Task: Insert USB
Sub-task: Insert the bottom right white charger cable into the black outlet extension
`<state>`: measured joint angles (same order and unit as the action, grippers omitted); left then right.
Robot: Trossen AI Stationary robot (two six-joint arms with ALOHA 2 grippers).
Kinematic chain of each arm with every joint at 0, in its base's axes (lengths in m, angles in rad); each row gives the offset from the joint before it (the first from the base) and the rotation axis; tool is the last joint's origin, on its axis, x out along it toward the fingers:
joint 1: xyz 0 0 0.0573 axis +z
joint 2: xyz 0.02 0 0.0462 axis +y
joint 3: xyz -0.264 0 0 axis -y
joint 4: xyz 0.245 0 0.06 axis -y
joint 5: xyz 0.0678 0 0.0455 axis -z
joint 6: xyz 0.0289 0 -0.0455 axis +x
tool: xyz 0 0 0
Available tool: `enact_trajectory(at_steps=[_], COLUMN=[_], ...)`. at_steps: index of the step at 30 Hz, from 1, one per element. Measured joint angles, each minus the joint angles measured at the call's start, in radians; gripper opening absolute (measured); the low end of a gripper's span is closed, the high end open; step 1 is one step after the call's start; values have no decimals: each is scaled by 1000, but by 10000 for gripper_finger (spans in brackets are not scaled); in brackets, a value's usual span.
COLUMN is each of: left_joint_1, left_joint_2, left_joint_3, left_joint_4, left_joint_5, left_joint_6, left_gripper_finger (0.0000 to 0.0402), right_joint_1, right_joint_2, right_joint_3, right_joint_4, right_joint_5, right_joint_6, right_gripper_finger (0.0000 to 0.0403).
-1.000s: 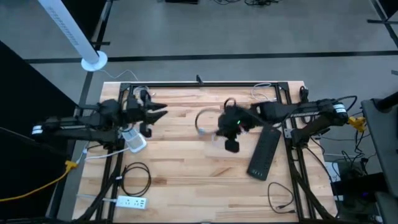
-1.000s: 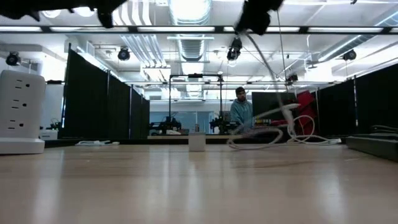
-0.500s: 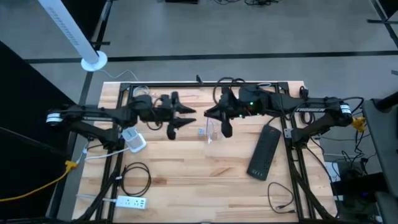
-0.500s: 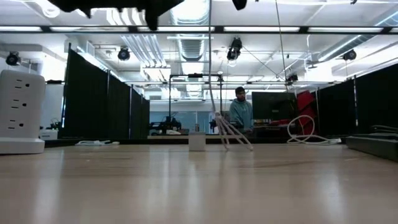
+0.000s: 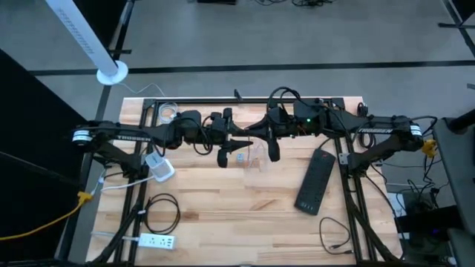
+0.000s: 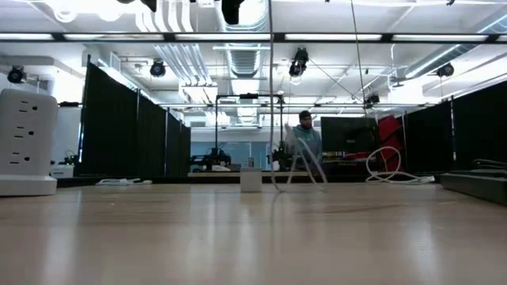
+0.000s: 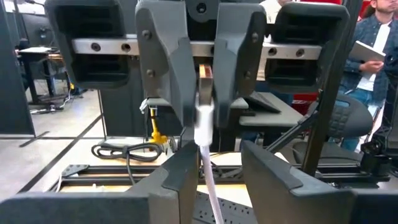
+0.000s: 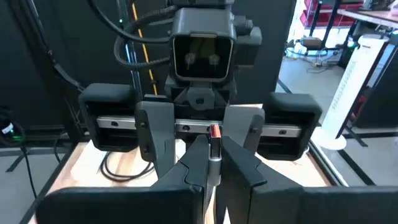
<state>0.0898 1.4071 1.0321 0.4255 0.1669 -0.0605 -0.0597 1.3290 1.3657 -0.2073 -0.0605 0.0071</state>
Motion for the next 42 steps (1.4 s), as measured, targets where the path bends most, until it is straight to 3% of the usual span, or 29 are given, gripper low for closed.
enact_trajectory(at_steps=[13,22,32,42], left_joint_1=[2,2,-2,-11], left_joint_2=[-19,-18,-18,-18], left_joint_3=[0,0,0,0], left_joint_4=[4,19,42,58], left_joint_5=[-78,-74,-71,-72], left_joint_6=[-8,-13,-19,3], left_gripper_finger=[100,7,6,52], right_joint_1=[0,0,0,0], right_joint_2=[-17,-17,-17,-17], right_joint_3=[0,0,0,0], right_joint_4=[-2,1,4,6], right_joint_5=[-2,8,9,10], right_joint_6=[-19,-18,-16,-14], right_gripper_finger=[14,14,14,14])
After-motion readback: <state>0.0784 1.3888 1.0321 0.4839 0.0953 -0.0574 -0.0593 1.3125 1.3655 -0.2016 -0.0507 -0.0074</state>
